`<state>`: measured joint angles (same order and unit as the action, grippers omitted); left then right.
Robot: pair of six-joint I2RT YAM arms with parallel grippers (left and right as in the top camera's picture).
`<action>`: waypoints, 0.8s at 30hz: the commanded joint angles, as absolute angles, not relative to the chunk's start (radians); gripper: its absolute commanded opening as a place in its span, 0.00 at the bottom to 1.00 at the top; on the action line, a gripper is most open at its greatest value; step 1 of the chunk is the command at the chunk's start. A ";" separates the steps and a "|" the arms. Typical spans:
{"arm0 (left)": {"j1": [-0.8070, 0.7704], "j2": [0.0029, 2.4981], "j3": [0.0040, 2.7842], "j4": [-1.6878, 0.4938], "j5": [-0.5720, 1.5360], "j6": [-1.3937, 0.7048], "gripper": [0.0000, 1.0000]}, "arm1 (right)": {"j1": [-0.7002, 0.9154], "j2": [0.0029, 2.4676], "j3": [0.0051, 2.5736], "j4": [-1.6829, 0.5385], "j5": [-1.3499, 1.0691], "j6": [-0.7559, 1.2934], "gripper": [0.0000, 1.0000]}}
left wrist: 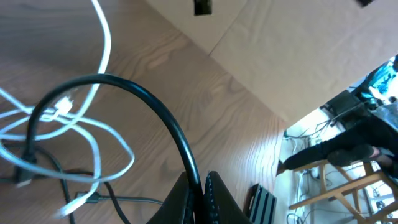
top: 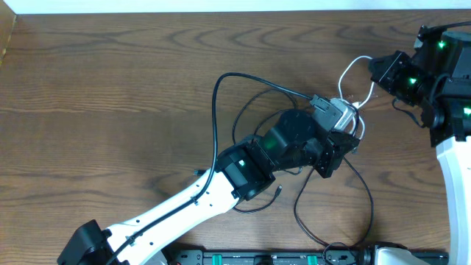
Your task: Untangle cables
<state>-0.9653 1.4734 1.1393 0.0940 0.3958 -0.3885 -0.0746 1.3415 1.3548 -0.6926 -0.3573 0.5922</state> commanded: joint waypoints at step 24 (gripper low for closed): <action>-0.721 1.268 1.134 -0.235 -0.405 -0.379 0.08 | -0.122 1.340 1.372 -0.854 0.170 0.544 0.01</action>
<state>-0.7452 1.3029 1.1393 -0.2050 -0.2321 -0.3859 -0.1040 1.3415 1.3548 -0.8513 0.0914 0.5579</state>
